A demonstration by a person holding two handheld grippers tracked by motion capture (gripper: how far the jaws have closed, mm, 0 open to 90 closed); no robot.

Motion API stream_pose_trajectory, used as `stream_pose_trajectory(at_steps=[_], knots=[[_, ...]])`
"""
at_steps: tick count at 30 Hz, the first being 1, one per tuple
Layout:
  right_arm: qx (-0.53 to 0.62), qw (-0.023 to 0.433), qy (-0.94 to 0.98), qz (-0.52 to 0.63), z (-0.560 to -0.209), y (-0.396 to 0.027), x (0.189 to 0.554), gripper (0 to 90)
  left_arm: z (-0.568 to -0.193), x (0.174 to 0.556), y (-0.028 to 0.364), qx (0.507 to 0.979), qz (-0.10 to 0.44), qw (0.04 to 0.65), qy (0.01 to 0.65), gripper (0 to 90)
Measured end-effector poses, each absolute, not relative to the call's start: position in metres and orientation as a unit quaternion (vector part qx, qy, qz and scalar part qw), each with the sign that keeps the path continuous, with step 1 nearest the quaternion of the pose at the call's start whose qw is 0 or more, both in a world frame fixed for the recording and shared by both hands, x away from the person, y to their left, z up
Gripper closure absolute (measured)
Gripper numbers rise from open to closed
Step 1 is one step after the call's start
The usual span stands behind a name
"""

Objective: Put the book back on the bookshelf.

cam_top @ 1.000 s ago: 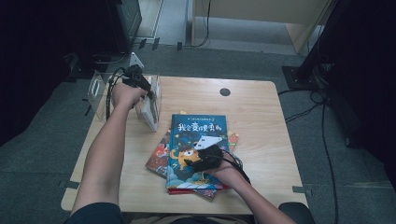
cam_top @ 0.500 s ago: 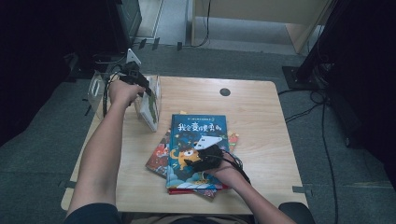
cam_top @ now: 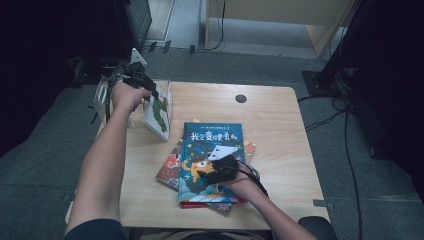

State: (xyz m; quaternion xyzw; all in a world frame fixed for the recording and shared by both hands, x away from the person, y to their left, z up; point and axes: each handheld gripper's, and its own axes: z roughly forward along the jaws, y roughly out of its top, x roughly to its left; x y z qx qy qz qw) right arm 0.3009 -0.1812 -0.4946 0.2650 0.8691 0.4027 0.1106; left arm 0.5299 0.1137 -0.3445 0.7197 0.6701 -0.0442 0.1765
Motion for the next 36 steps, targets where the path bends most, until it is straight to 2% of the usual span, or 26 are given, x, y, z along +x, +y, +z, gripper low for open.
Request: stream_pose_trajectory(at_steps=[16,36], knots=[[0.265,0.109,0.869,0.402,-0.495,-0.181,0.301,26.9,-0.336,0.515,0.117,0.730,-0.043,0.198,0.653,57.4],[0.259,0.102,0.872,0.402,-0.494,-0.181,0.306,26.1,-0.329,0.477,0.117,0.748,-0.038,0.238,0.618,52.7]])
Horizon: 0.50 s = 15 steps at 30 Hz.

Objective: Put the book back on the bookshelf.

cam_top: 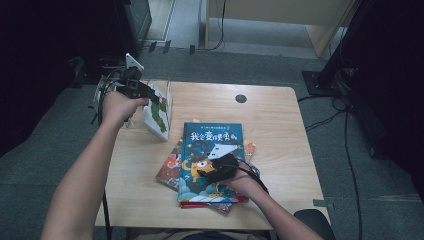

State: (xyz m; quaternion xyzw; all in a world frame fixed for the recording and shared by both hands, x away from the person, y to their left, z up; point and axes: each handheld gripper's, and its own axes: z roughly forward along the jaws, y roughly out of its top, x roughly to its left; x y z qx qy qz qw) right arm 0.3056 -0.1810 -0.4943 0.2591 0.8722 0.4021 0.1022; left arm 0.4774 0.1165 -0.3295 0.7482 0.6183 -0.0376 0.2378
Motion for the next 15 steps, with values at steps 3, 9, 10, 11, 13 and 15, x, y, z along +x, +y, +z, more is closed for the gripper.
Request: stream_pose_trajectory(at_steps=[3,9,10,11,13,15], knots=[[0.259,0.102,0.872,0.402,-0.494,-0.181,0.306,26.1,-0.330,0.471,0.115,0.751,-0.037,0.244,0.612,52.3],[0.258,0.103,0.872,0.403,-0.494,-0.181,0.307,26.0,-0.335,0.459,0.112,0.756,-0.039,0.254,0.602,51.4],[0.258,0.103,0.872,0.403,-0.494,-0.181,0.307,26.0,-0.336,0.456,0.112,0.755,-0.041,0.257,0.602,51.4],[0.258,0.103,0.872,0.403,-0.494,-0.181,0.307,25.9,-0.336,0.454,0.112,0.756,-0.042,0.259,0.599,51.6],[0.256,0.103,0.872,0.403,-0.494,-0.181,0.307,25.9,-0.338,0.450,0.112,0.757,-0.040,0.260,0.598,52.0],[0.256,0.103,0.872,0.403,-0.494,-0.181,0.308,26.0,-0.340,0.446,0.112,0.759,-0.038,0.259,0.596,52.5]])
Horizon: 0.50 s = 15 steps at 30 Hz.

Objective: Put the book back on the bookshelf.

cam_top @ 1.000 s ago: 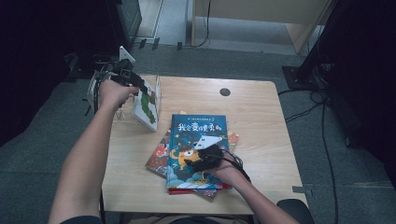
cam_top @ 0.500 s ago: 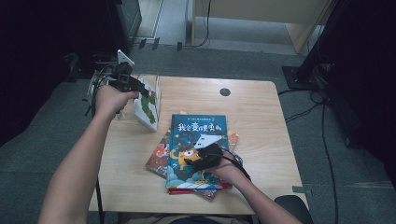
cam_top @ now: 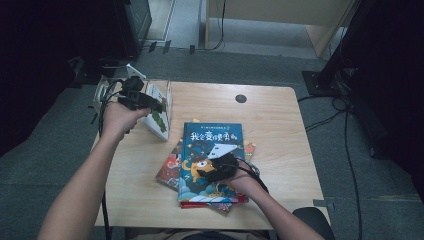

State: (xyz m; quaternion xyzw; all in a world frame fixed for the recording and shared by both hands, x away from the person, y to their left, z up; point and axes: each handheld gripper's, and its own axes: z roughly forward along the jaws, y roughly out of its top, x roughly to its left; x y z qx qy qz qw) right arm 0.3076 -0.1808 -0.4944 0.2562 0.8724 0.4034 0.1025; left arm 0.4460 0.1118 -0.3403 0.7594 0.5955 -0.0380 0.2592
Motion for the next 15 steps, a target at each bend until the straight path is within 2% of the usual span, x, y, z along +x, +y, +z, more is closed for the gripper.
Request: stream_pose_trajectory(at_steps=[15], knots=[[0.259,0.102,0.872,0.403,-0.494,-0.180,0.308,26.1,-0.352,0.422,0.108,0.769,-0.045,0.284,0.571,52.4]])
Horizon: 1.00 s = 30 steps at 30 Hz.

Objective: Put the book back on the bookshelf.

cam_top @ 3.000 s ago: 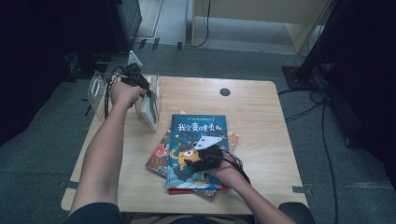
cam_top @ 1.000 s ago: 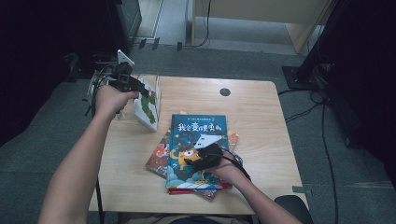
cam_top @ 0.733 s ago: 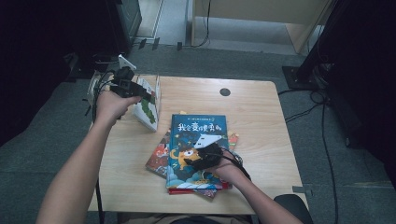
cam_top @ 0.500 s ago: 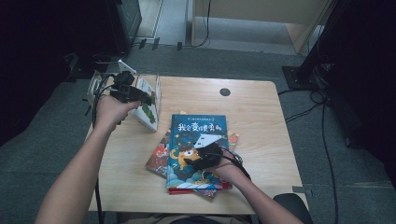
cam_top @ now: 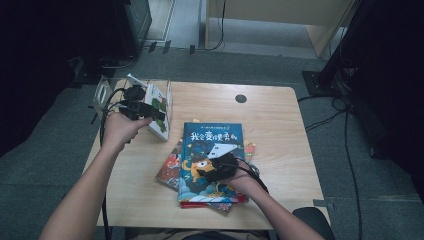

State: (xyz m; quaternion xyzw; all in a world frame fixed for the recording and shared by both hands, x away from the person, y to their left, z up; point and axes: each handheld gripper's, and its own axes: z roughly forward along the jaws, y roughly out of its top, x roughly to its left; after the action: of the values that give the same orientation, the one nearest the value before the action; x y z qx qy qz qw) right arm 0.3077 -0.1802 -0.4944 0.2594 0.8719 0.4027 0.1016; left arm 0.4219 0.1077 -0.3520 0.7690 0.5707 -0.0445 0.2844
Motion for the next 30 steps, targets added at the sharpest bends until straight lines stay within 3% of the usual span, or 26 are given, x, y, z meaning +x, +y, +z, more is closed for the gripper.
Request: stream_pose_trajectory(at_steps=[22,30], knots=[[0.264,0.104,0.870,0.404,-0.494,-0.181,0.307,28.4,-0.383,0.389,0.101,0.778,-0.036,0.316,0.542,53.8],[0.272,0.107,0.867,0.404,-0.494,-0.187,0.307,30.6,-0.392,0.378,0.098,0.784,-0.028,0.327,0.528,50.3]])
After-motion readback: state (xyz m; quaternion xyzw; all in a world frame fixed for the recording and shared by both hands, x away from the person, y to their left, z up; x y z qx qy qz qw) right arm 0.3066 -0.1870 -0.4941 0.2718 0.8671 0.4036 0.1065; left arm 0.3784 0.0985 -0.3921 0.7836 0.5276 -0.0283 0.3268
